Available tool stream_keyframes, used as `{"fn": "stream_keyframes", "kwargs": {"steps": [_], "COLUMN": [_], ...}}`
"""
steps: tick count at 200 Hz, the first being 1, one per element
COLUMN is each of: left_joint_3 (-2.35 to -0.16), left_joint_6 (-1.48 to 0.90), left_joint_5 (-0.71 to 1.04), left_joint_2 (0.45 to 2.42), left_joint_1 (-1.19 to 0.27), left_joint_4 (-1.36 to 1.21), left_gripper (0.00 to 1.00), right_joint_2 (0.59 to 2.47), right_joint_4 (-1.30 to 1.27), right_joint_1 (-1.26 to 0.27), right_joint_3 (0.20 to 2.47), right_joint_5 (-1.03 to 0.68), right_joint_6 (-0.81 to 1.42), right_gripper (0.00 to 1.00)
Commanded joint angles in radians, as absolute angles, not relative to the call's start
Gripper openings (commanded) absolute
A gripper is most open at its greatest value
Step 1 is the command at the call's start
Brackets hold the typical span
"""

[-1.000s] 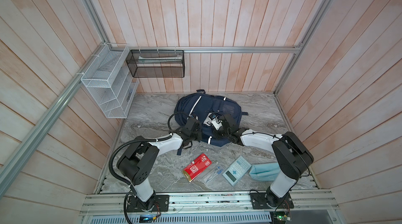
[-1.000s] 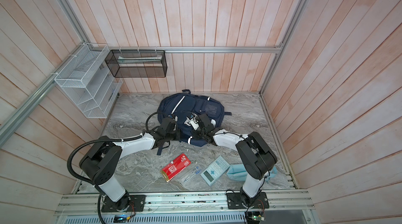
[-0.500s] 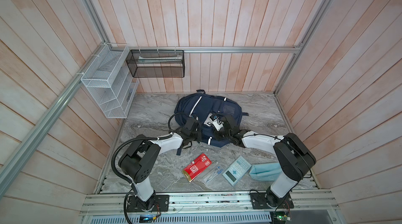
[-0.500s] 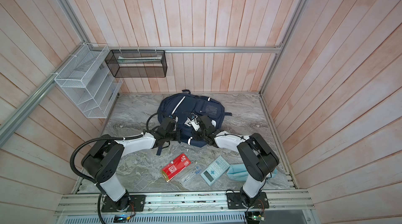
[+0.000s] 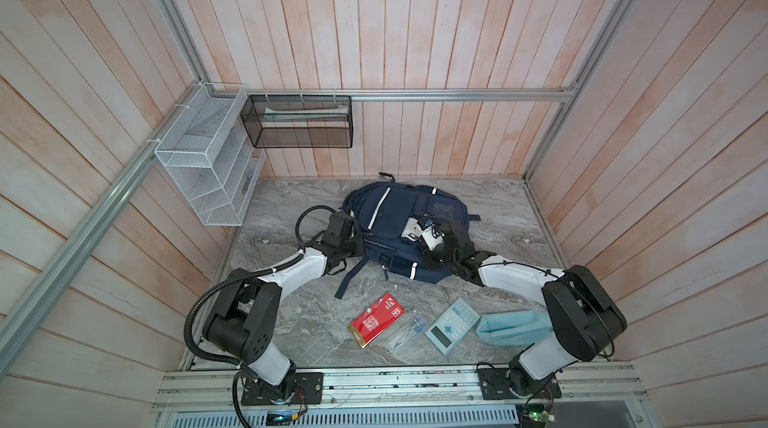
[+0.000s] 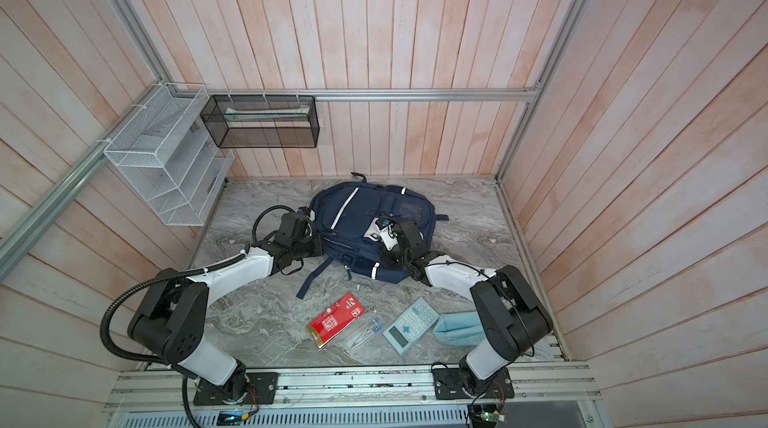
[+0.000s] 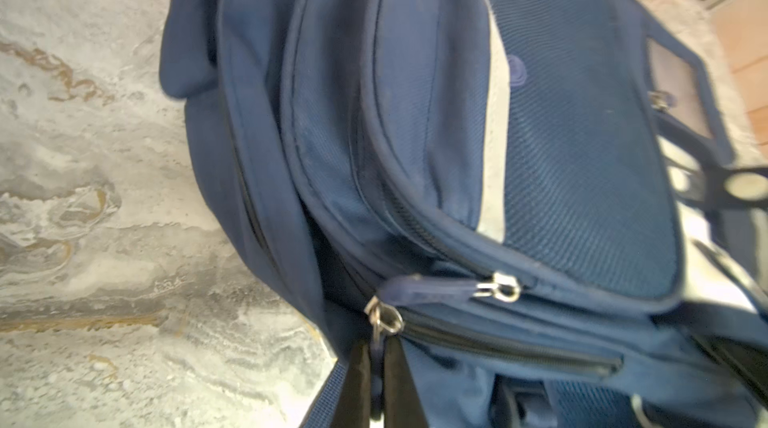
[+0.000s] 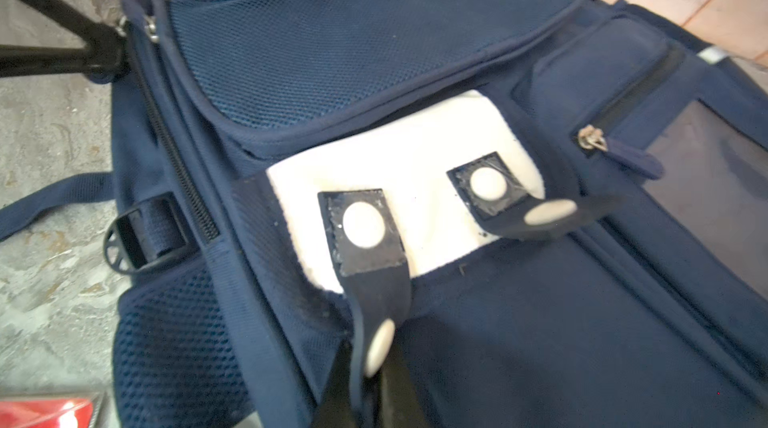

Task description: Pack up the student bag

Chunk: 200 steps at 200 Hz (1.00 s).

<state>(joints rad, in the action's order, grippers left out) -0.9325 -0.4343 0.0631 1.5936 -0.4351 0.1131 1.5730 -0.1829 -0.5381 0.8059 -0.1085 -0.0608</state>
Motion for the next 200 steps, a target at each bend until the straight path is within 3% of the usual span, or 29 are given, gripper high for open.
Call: {"fn": "stream_keyframes", "kwargs": {"steps": [1,5,13,26,38,53,96,150,177,184,194,200], "left_joint_3": [-0.889,-0.885,-0.878,-0.870,-0.874,-0.886,-0.900,-0.848,-0.830,-0.826,-0.828,-0.830], "left_joint_6": [-0.446,-0.458,-0.473,-0.505,-0.525,-0.536,-0.539,-0.541,-0.549,-0.550,-0.547,-0.542], "left_joint_5": [0.097,0.112,0.138,0.179,0.208,0.212,0.216,0.200,0.221,0.225,0.217,0.211], "left_joint_2": [1.548,1.543,1.540,1.532,1.526,1.517,1.470,1.458,1.461,1.456,1.450,1.448], "left_joint_1": [-0.437,-0.448,-0.472,-0.515,-0.557,-0.594,-0.601,-0.577,-0.546,-0.541,-0.534,-0.527], "left_joint_4": [0.115,0.110,0.102,0.081,0.071,0.074,0.102,0.111,0.101,0.094,0.098,0.105], "left_gripper": [0.00,0.00,0.00,0.00,0.00,0.00,0.00,0.00,0.00,0.00,0.00,0.00], "right_joint_2": [1.519,1.506,1.474,1.414,1.368,1.360,1.600,1.737,1.733,1.732,1.740,1.746], "right_joint_4": [-0.150,-0.153,-0.169,-0.211,-0.268,-0.342,-0.268,-0.259,-0.195,-0.202,-0.219,-0.211], "right_joint_1": [-0.477,-0.478,-0.484,-0.530,-0.596,-0.655,-0.764,-0.764,-0.763,-0.764,-0.764,-0.765], "right_joint_3": [0.790,0.782,0.763,0.727,0.692,0.675,0.867,0.911,0.916,0.906,0.898,0.900], "right_joint_5": [0.031,0.021,-0.012,-0.022,-0.020,-0.078,-0.154,-0.038,-0.062,-0.063,-0.036,-0.019], "right_joint_6": [-0.008,-0.004,-0.001,-0.011,-0.041,-0.079,-0.194,-0.196,-0.214,-0.217,-0.215,-0.221], "right_gripper": [0.06,0.13,0.39,0.61,0.70,0.73,0.65,0.33,0.40,0.32,0.11,0.05]}}
